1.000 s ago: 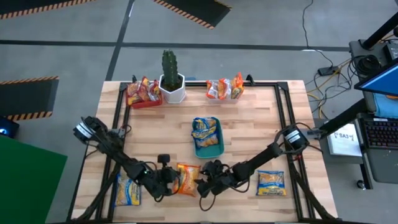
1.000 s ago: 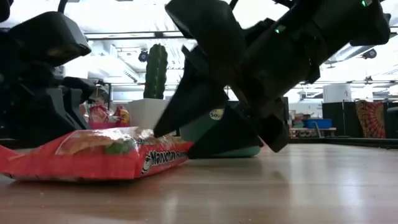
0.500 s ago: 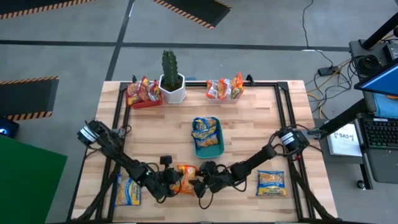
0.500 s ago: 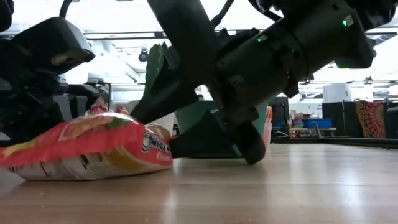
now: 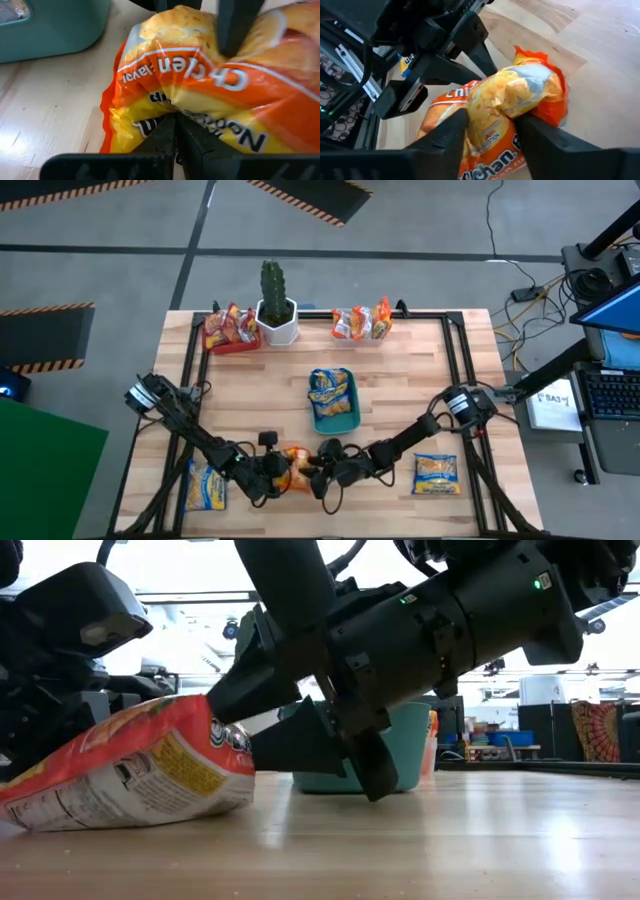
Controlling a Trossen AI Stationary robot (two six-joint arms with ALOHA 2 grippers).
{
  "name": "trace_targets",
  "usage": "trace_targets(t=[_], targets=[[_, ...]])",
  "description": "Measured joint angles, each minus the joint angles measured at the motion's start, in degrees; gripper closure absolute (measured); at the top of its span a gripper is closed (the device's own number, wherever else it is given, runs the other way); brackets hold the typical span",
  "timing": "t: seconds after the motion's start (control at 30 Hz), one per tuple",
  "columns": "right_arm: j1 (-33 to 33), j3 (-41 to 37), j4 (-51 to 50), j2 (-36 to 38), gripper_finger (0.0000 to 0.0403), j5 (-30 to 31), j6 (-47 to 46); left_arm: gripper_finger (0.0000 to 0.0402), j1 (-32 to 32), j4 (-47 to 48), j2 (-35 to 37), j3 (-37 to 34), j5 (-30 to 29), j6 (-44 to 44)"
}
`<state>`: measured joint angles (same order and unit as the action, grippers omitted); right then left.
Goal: Sort Maruchan noodles
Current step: Put the orange noodle pack into the transparent bin
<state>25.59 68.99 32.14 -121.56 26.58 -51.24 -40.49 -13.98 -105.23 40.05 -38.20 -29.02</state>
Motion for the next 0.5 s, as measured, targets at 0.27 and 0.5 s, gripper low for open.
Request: trace_targets(t=[0.27,0.5], targets=[[-0.03,0.0,0.13,0.11,0.0383,0.2,4.51,0.0402,-0.22,0.48,1.33,0.07,-1.77,1.0],[-0.01,-0.02,-0.46,1.35,0.0393,-0.1,7.69,0.0402,-0.73,4.68,7.82,0.05,-2.03,5.12]])
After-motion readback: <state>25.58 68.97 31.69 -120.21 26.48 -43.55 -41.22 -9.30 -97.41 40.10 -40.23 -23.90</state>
